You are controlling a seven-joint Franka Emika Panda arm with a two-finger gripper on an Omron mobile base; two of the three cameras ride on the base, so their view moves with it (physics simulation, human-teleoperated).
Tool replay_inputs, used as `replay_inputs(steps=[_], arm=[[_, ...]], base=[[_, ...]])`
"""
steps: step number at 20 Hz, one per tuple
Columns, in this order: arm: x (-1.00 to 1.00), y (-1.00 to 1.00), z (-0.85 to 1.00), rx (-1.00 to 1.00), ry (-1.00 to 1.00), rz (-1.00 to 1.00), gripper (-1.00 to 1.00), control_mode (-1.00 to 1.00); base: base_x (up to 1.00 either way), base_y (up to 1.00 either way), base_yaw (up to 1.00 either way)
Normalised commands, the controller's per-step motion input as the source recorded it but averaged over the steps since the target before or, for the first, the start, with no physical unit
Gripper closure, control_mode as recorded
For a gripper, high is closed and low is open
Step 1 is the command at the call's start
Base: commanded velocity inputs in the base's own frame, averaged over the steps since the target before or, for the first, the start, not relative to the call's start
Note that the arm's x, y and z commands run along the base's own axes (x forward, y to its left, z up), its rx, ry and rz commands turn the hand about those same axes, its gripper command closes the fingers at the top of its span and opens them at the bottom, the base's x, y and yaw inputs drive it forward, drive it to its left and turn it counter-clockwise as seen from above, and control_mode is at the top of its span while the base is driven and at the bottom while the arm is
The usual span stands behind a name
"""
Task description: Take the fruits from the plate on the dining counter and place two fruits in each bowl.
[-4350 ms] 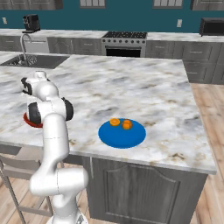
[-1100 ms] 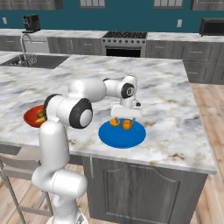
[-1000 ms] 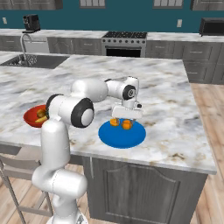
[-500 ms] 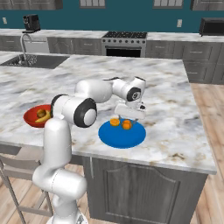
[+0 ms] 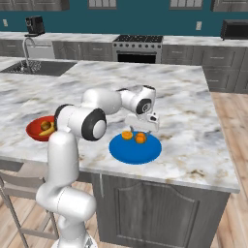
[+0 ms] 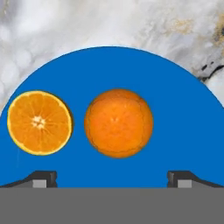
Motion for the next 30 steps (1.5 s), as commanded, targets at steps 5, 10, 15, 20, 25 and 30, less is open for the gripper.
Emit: replay_inputs(steps=[5, 10, 15, 20, 25, 30], arm=[[0.13, 0.00, -0.18, -0.16, 0.00, -0.15, -1.00, -1.00], [0.17, -0.01, -0.21, -0.01, -0.02, -0.05, -1.00, -1.00], [0.01, -0.10, -0.17, 0.00, -0.02, 0.00, -1.00, -1.00], [0.00, -0.10, -0.01, 0.00, 0.00, 0.00, -1.00, -1.00], [0.00, -0.01, -0.10, 0.00, 0.00, 0.00, -1.00, -1.00], [0.00, 0.00, -0.19, 0.00, 0.00, 0.00, -1.00, -1.00]], base=[[0.00, 0.00, 0.00], [0.00, 0.00, 0.00], [0.00, 0.00, 0.00], [0.00, 0.00, 0.00], [0.00, 0.00, 0.00], [0.00, 0.00, 0.00]])
